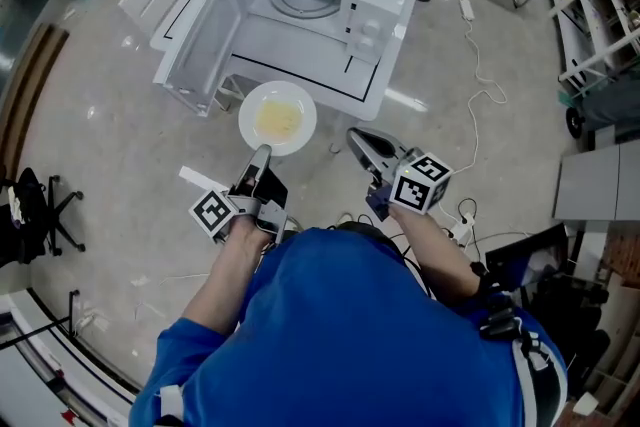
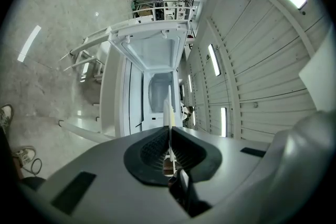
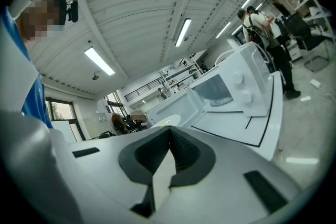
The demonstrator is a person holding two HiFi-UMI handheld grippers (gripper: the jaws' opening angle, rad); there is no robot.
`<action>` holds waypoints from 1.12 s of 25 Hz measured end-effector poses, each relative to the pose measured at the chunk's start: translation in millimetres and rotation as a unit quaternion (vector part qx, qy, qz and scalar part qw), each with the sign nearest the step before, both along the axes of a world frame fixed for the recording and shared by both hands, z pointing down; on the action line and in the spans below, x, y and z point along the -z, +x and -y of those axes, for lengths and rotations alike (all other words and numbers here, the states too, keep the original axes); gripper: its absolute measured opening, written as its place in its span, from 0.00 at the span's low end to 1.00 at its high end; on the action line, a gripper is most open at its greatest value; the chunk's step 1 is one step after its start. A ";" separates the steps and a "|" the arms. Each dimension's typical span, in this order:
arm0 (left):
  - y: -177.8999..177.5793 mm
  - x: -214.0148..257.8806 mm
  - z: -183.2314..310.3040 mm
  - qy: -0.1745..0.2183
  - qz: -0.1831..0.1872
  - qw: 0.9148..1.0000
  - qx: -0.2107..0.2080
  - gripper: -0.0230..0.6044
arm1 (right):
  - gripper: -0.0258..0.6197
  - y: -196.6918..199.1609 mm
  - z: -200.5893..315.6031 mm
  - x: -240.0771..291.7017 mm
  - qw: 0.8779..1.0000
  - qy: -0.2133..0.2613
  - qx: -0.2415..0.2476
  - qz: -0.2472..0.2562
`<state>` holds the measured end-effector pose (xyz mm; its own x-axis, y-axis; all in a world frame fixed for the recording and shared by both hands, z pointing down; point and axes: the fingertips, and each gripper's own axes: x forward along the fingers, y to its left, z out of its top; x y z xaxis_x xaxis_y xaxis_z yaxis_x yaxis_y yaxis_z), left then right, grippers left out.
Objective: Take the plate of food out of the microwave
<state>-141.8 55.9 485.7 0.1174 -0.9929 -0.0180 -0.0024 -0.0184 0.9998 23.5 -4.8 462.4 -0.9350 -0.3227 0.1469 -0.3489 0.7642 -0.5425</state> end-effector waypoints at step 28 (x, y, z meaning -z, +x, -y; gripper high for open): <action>-8.7 12.3 12.4 0.016 -0.008 1.000 -0.002 0.07 | 0.03 -23.7 5.1 1.8 1.000 0.007 0.015 -0.003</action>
<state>-150.5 43.5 473.5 0.1210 -0.9913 -0.0512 0.0146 -0.0498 0.9987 -0.2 -9.9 460.6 -0.9433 -0.2973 0.1477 -0.3293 0.7817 -0.5296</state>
